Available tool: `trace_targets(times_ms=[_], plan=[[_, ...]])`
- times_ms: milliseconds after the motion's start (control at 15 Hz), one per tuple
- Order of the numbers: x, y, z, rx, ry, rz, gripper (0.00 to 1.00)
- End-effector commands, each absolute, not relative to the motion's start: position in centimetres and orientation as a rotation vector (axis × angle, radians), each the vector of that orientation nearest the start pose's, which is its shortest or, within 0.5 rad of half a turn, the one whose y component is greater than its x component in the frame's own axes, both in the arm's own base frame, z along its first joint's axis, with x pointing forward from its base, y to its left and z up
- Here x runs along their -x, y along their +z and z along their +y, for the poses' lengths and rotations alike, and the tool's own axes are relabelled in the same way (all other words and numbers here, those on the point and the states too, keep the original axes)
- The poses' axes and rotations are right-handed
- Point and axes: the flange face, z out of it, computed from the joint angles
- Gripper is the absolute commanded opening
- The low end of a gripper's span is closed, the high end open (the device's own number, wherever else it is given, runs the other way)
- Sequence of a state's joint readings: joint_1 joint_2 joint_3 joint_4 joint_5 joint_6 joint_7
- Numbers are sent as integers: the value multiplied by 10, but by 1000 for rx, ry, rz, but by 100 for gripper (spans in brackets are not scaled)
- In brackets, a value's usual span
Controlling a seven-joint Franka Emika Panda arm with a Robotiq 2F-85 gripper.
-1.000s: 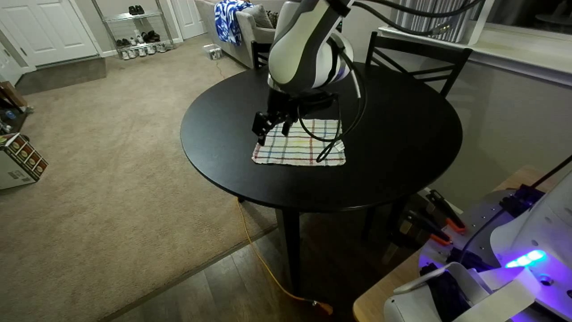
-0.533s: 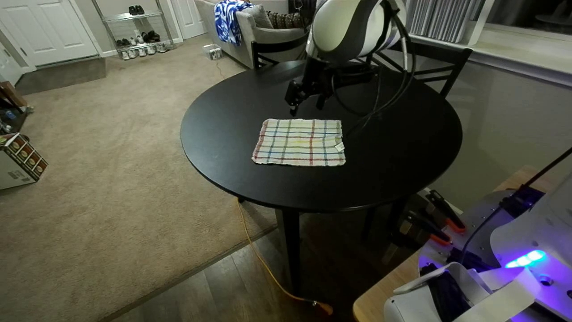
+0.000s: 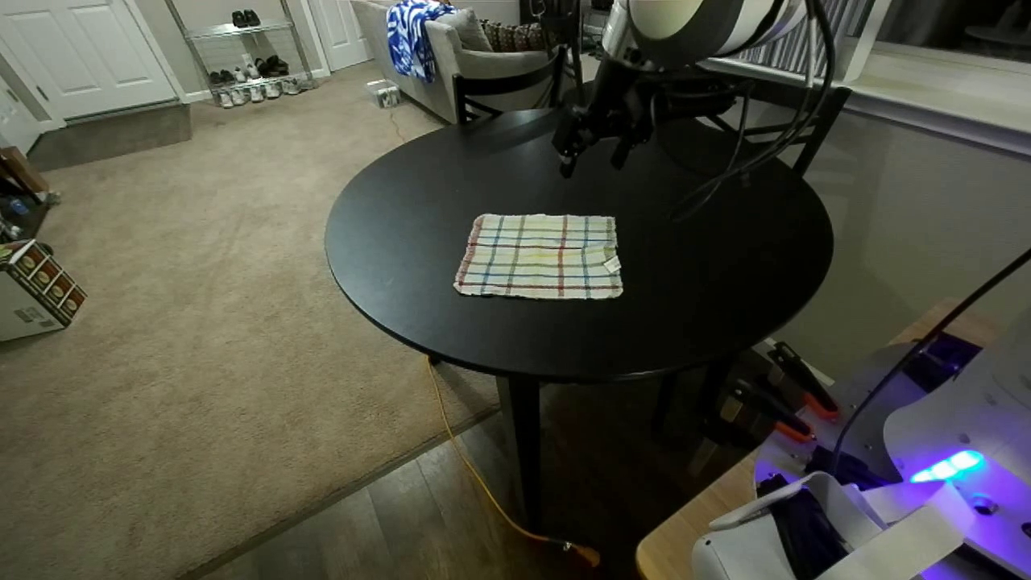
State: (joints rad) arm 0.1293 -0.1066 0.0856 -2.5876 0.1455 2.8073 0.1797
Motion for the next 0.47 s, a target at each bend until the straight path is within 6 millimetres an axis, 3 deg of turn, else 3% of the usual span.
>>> trace_targets(times_ms=[0,400], plan=[[-457,333,91,2979,-465,142,100],[-457,331,93,2981,-459,137,100]])
